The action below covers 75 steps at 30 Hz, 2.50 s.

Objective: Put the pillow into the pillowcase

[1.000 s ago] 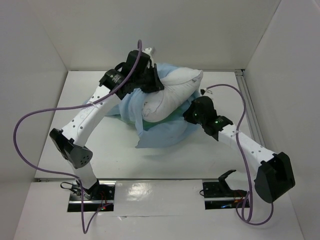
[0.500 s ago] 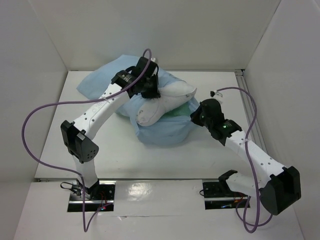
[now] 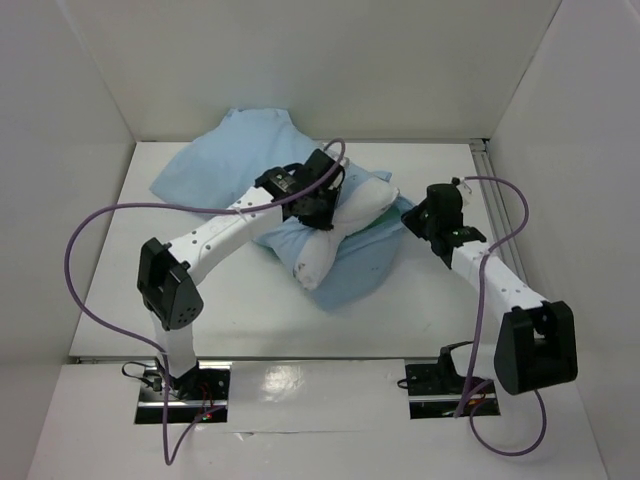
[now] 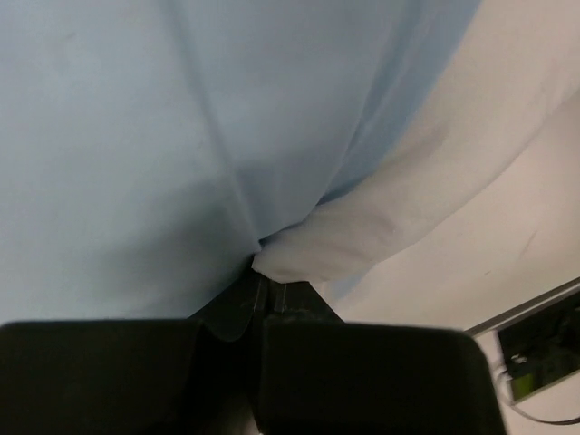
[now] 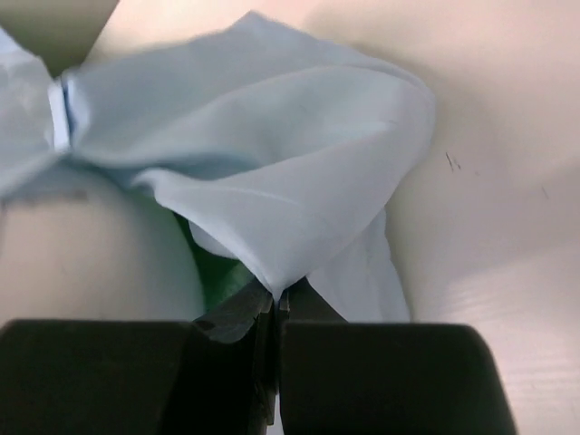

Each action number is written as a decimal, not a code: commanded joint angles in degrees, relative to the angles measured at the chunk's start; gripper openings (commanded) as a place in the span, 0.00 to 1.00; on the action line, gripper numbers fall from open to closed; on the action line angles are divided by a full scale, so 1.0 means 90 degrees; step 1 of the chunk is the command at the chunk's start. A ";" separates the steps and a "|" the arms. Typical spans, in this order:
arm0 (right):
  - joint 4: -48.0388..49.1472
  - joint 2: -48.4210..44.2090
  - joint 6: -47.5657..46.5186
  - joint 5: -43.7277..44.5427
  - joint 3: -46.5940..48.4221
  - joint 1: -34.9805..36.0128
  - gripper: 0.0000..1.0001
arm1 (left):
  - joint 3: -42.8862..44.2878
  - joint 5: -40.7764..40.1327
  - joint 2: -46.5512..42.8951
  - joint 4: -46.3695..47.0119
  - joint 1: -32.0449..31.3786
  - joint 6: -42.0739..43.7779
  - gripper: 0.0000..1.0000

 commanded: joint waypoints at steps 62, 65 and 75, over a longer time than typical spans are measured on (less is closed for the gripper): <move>0.0580 -0.0414 -0.3136 -0.4691 0.3664 0.0810 0.00 | 0.0955 0.0200 0.3660 -0.0638 0.0262 0.1206 0.00; 0.0001 -0.0550 -0.3225 -0.4124 0.2963 0.0977 0.00 | 0.0955 0.0200 0.3417 -0.0638 0.0262 0.1089 0.00; -0.0351 -0.1175 -0.3205 -0.3165 0.1632 0.0850 0.00 | 0.0585 0.1303 0.1435 -0.0521 0.0321 0.0289 0.00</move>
